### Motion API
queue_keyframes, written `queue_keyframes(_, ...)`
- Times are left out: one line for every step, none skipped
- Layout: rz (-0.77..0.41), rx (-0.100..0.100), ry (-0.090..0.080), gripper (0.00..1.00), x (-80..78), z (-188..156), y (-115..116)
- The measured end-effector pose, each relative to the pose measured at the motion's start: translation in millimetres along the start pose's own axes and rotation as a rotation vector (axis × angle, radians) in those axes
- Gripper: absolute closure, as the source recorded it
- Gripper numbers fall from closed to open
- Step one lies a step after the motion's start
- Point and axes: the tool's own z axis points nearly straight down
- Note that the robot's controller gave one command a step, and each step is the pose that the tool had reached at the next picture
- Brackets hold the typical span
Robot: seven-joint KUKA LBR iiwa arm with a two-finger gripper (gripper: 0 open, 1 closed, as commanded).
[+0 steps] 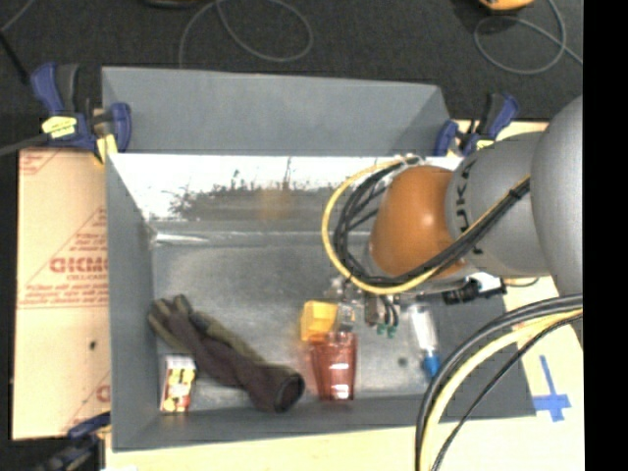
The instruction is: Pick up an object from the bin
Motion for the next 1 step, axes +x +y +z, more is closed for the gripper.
queue_keyframes(0.000,0.000,-0.001,1.00,-0.3,-0.3,0.0)
